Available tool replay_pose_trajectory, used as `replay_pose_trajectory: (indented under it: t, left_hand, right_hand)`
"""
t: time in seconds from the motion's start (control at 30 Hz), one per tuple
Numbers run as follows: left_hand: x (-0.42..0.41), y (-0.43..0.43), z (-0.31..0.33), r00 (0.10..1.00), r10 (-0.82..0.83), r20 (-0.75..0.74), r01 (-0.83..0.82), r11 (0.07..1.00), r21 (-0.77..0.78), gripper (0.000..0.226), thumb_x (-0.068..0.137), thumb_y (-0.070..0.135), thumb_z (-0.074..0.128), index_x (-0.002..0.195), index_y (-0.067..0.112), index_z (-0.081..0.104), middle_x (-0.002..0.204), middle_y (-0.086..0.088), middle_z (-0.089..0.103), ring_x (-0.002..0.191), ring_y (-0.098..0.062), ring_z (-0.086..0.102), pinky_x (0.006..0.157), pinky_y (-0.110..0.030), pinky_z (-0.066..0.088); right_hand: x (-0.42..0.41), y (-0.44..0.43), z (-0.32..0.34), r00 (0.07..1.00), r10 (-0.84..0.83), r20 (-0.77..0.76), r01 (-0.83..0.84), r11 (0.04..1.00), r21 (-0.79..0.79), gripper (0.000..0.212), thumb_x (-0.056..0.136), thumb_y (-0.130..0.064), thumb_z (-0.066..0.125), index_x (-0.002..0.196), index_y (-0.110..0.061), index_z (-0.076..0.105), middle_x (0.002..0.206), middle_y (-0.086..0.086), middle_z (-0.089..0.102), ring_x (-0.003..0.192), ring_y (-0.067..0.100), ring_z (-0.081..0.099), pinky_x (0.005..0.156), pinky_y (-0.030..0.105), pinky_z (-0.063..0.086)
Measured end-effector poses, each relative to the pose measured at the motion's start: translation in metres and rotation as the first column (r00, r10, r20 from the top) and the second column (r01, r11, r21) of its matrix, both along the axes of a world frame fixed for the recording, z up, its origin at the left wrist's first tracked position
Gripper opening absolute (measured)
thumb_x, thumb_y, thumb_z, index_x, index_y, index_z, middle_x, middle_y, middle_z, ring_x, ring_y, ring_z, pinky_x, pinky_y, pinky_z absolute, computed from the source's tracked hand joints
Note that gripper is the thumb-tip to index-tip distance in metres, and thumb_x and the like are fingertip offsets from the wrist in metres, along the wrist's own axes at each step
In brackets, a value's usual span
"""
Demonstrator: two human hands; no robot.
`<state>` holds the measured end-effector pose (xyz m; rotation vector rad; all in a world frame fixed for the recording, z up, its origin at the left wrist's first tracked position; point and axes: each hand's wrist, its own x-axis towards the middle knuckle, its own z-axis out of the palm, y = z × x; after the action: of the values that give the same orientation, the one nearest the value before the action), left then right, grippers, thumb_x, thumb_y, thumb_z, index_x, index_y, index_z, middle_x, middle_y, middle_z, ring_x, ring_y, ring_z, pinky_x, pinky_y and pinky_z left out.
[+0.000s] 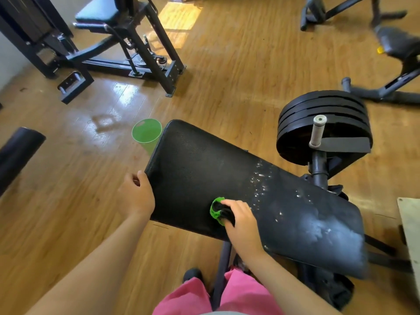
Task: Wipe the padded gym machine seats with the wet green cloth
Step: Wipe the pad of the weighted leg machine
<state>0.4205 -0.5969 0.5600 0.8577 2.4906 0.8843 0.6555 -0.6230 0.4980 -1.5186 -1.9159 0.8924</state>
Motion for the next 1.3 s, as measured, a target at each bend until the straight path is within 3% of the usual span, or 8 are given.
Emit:
replay_pose_trajectory:
  t: [0.2, 0.33, 0.4, 0.67, 0.8, 0.93, 1.13, 1.3]
  left_hand:
    - [-0.005, -0.004, -0.001, 0.990, -0.142, -0.007, 0.141, 0.989, -0.039, 0.035, 0.097, 0.052, 0.044, 0.086, 0.019, 0.048, 0.079, -0.003, 0.056, 0.072, -0.021, 0.055, 0.063, -0.038, 0.047]
    - [-0.007, -0.002, -0.002, 0.991, -0.132, 0.011, 0.132, 0.991, -0.020, 0.038, 0.096, 0.052, 0.046, 0.089, 0.014, 0.051, 0.080, -0.003, 0.055, 0.069, -0.016, 0.052, 0.057, -0.032, 0.040]
    - [-0.008, -0.002, -0.002, 0.991, -0.124, 0.049, 0.125, 0.992, -0.011, 0.039, 0.096, 0.052, 0.046, 0.092, 0.014, 0.051, 0.082, -0.003, 0.055, 0.069, -0.015, 0.052, 0.059, -0.032, 0.040]
    - [-0.010, -0.005, 0.000, 0.984, -0.156, 0.090, 0.156, 0.988, 0.006, 0.042, 0.095, 0.055, 0.044, 0.103, 0.014, 0.050, 0.093, -0.005, 0.057, 0.084, -0.024, 0.056, 0.075, -0.039, 0.047]
    - [-0.014, -0.006, -0.002, 0.977, -0.189, 0.101, 0.187, 0.982, 0.025, 0.041, 0.095, 0.054, 0.043, 0.101, 0.014, 0.046, 0.096, -0.007, 0.057, 0.087, -0.026, 0.056, 0.073, -0.038, 0.044]
    - [-0.012, -0.007, 0.004, 0.975, -0.203, 0.092, 0.201, 0.979, 0.030, 0.040, 0.096, 0.050, 0.044, 0.105, 0.011, 0.046, 0.099, -0.008, 0.056, 0.086, -0.023, 0.053, 0.072, -0.035, 0.039]
    - [-0.012, -0.007, 0.004, 0.974, -0.215, 0.065, 0.213, 0.976, 0.036, 0.041, 0.097, 0.049, 0.045, 0.106, 0.009, 0.047, 0.099, -0.008, 0.054, 0.091, -0.027, 0.054, 0.077, -0.039, 0.044]
    - [-0.014, -0.006, 0.001, 0.974, -0.217, 0.062, 0.215, 0.976, 0.032, 0.043, 0.096, 0.051, 0.045, 0.105, 0.009, 0.046, 0.102, -0.010, 0.056, 0.093, -0.031, 0.055, 0.081, -0.043, 0.047]
  right_hand:
    - [0.013, -0.023, -0.003, 1.000, 0.022, 0.019, -0.021, 0.997, -0.068, 0.048, 0.074, 0.006, 0.068, 0.116, -0.018, 0.066, 0.107, -0.011, 0.059, 0.105, 0.005, 0.051, 0.093, 0.000, 0.029]
    - [0.020, -0.001, -0.006, 0.984, -0.147, 0.103, 0.154, 0.986, -0.057, 0.037, 0.082, 0.002, 0.066, 0.116, -0.014, 0.065, 0.110, 0.000, 0.062, 0.109, 0.015, 0.052, 0.092, 0.016, 0.035]
    - [0.012, 0.001, -0.005, 0.964, -0.245, 0.106, 0.252, 0.966, -0.055, 0.034, 0.084, 0.000, 0.065, 0.115, -0.012, 0.065, 0.109, 0.002, 0.062, 0.110, 0.019, 0.053, 0.087, 0.014, 0.032]
    - [-0.049, -0.061, -0.001, 0.940, -0.330, -0.085, 0.327, 0.944, -0.046, 0.033, 0.081, -0.011, 0.072, 0.113, -0.016, 0.066, 0.105, -0.004, 0.063, 0.102, 0.010, 0.054, 0.088, 0.019, 0.040]
    - [-0.034, -0.073, -0.009, 0.951, -0.307, -0.028, 0.305, 0.951, -0.045, 0.036, 0.080, -0.008, 0.074, 0.114, -0.014, 0.065, 0.107, -0.005, 0.062, 0.105, 0.013, 0.055, 0.091, 0.018, 0.039]
    - [-0.013, -0.073, -0.018, 0.891, -0.453, 0.026, 0.454, 0.890, -0.033, 0.031, 0.083, -0.011, 0.073, 0.113, -0.015, 0.066, 0.103, -0.001, 0.065, 0.100, 0.014, 0.056, 0.086, 0.007, 0.035]
    - [-0.043, -0.074, -0.014, 0.761, -0.646, -0.067, 0.645, 0.763, -0.041, 0.027, 0.087, -0.016, 0.071, 0.113, -0.015, 0.066, 0.101, -0.007, 0.059, 0.098, 0.010, 0.056, 0.082, 0.014, 0.040]
    - [-0.080, -0.079, -0.009, 0.768, -0.614, -0.180, 0.617, 0.786, -0.051, 0.029, 0.086, -0.016, 0.071, 0.114, -0.021, 0.063, 0.104, -0.010, 0.058, 0.097, 0.001, 0.054, 0.083, 0.011, 0.041]
